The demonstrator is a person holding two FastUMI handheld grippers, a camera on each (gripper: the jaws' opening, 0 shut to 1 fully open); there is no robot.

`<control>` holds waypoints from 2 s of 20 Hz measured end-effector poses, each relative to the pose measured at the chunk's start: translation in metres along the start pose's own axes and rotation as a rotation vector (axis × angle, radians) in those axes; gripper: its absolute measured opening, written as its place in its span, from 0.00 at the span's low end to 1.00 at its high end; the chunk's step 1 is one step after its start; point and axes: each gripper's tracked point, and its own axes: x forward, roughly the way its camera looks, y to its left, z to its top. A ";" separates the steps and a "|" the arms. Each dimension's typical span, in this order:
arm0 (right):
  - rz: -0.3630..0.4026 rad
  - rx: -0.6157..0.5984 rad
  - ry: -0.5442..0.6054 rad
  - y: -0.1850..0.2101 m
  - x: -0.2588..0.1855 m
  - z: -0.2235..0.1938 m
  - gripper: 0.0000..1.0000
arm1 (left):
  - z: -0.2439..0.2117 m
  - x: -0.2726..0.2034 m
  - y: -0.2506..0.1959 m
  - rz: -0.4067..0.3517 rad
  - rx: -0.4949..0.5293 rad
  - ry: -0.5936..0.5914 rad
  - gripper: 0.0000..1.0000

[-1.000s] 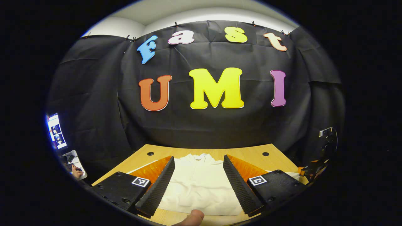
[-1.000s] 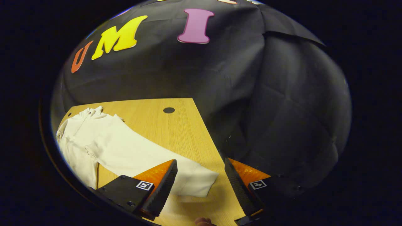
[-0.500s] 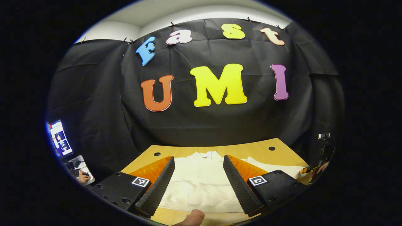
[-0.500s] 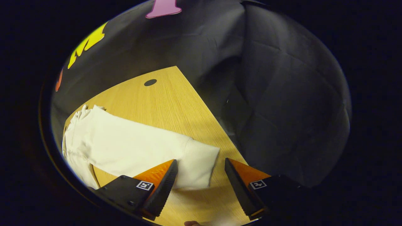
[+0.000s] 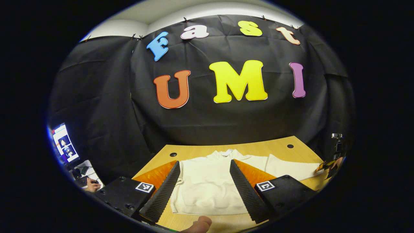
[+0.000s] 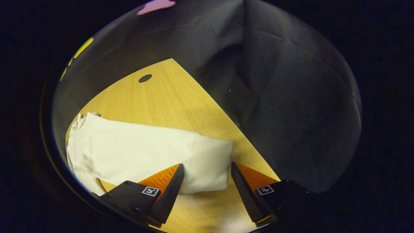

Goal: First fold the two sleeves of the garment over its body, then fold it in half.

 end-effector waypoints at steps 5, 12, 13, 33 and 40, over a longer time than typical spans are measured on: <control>0.014 0.031 0.025 0.017 0.001 0.001 0.47 | 0.000 0.007 0.024 0.035 -0.018 -0.012 0.99; 0.011 0.039 -0.005 0.025 -0.020 0.004 0.10 | -0.014 0.012 0.034 -0.005 -0.045 0.001 0.99; 0.019 0.034 -0.019 0.027 -0.028 0.007 0.10 | -0.015 0.014 0.035 -0.013 -0.045 0.000 0.99; 0.485 -0.323 -0.215 0.414 -0.218 0.008 0.10 | -0.050 0.048 0.134 -0.080 -0.062 0.003 0.99; 0.615 -0.469 -0.162 0.566 -0.250 -0.078 0.10 | -0.070 0.049 0.198 -0.011 -0.084 0.010 0.99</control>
